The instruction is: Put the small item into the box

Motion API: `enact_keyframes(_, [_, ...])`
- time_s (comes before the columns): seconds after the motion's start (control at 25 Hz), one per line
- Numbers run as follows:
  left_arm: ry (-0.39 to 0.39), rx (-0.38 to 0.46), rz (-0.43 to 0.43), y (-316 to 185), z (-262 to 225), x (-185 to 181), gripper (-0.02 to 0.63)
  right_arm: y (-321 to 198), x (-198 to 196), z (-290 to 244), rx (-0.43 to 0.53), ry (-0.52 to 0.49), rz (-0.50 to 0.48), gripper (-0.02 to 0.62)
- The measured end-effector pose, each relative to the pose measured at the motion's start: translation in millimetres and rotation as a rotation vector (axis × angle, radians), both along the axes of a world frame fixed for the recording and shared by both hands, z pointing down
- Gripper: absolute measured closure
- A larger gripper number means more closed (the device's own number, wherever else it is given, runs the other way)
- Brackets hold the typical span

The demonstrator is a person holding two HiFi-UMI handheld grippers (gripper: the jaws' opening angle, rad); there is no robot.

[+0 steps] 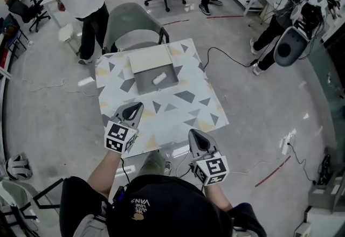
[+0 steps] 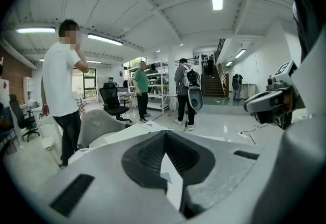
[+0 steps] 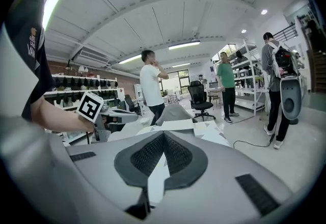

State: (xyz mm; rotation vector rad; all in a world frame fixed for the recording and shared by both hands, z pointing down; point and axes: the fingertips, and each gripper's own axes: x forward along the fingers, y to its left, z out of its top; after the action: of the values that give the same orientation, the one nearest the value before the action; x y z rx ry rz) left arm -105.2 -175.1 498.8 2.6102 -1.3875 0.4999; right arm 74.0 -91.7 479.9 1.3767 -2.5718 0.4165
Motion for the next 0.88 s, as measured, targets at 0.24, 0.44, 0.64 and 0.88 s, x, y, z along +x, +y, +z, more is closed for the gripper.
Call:
enact_keyframes(0.24, [0.047,0.011,-0.045,39,-15,-6,0.598,5,-3,-16,0.039,-0.014,-0.011,0.595])
enact_keyframes(0.44, [0.075,0.037,-0.065,63,-29,-7,0.598,12,-6,-27,0.068,-0.015,-0.023,0.595])
enact_keyframes(0.64, [0.098,0.045,-0.084,89,-35,-7,0.6,22,-7,-26,0.056,-0.017,-0.026,0.595])
enact_keyframes(0.88, [0.126,0.02,-0.077,115,-32,-1,0.599,32,-10,-21,0.038,-0.008,-0.034,0.595])
